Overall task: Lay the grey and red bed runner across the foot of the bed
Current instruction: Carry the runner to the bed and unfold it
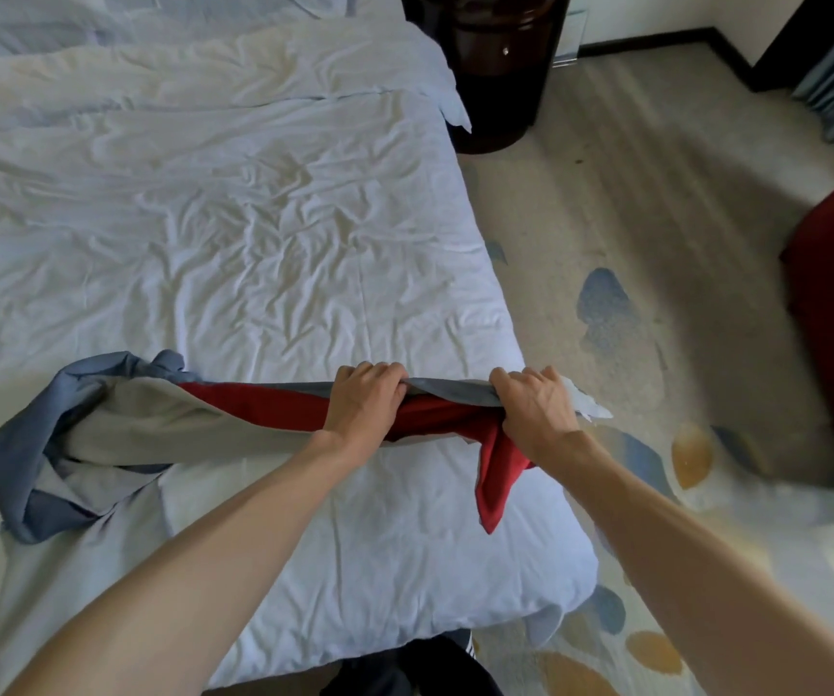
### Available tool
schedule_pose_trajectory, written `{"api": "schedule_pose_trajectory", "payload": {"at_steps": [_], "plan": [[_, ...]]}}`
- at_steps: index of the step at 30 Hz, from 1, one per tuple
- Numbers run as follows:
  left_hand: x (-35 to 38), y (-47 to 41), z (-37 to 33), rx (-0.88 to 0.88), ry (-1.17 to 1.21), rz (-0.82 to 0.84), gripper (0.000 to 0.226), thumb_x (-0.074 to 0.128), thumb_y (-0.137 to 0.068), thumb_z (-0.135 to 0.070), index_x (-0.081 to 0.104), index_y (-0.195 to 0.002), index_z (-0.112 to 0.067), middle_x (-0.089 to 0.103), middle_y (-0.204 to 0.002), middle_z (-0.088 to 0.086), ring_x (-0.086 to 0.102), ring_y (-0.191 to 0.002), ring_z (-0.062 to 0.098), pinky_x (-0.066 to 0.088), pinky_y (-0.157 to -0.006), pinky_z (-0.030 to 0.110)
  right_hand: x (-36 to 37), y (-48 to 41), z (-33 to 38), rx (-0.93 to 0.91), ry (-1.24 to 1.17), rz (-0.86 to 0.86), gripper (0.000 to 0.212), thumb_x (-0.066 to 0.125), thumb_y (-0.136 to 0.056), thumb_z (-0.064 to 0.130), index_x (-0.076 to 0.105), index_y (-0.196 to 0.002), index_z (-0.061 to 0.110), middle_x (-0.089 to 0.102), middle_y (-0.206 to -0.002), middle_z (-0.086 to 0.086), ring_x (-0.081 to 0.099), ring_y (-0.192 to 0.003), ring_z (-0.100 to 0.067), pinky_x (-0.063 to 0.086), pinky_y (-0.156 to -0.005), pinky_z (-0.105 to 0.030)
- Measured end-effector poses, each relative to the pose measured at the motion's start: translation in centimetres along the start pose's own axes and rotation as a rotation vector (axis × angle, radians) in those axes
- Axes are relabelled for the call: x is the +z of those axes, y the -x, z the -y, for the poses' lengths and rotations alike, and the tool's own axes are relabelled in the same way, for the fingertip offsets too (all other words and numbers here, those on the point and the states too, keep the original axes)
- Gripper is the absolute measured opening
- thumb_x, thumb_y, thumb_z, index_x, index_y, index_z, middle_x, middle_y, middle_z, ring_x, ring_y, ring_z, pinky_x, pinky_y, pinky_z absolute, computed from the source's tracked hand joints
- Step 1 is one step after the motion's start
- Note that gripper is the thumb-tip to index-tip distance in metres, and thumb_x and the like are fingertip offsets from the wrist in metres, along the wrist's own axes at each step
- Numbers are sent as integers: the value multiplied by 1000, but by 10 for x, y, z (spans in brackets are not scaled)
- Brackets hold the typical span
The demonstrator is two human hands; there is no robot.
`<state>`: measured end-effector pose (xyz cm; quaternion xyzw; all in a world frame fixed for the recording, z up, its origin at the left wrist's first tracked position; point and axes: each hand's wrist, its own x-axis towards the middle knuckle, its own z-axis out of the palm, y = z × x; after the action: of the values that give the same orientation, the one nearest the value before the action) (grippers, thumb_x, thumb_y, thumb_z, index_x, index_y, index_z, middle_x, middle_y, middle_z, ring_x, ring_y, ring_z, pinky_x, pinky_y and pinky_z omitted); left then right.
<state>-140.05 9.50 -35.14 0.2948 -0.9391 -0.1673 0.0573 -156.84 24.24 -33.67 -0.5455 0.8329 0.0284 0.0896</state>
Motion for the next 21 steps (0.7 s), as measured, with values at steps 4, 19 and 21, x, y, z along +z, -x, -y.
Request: {"api": "schedule_pose_trajectory", "payload": {"at_steps": [4, 19, 21], "plan": [[11, -15, -4, -1, -38, 35, 14, 46, -96, -18, 58, -95, -12, 66, -93, 3, 57, -87, 24, 38, -83, 38, 9, -6, -11, 11, -16, 26, 24, 52, -74, 1, 39, -86, 18, 55, -76, 2, 53, -79, -23, 27, -73, -31], [89, -71, -13, 50, -4, 152, 16, 43, -97, -21, 58, -96, -15, 63, -93, 0, 55, -89, 21, 34, -80, 33, 66, -46, -74, 136, -8, 220, 21, 50, -75, 3, 47, -86, 20, 60, -76, 2, 59, -78, -21, 35, -85, -35], [105, -79, -12, 40, -6, 172, 17, 42, -98, -21, 57, -96, -15, 63, -93, 0, 54, -88, 20, 35, -80, 33, 79, -56, -80, 129, 3, 243, 21, 49, -76, 2, 44, -85, 21, 58, -76, 2, 60, -80, -22, 34, -85, -35]]}}
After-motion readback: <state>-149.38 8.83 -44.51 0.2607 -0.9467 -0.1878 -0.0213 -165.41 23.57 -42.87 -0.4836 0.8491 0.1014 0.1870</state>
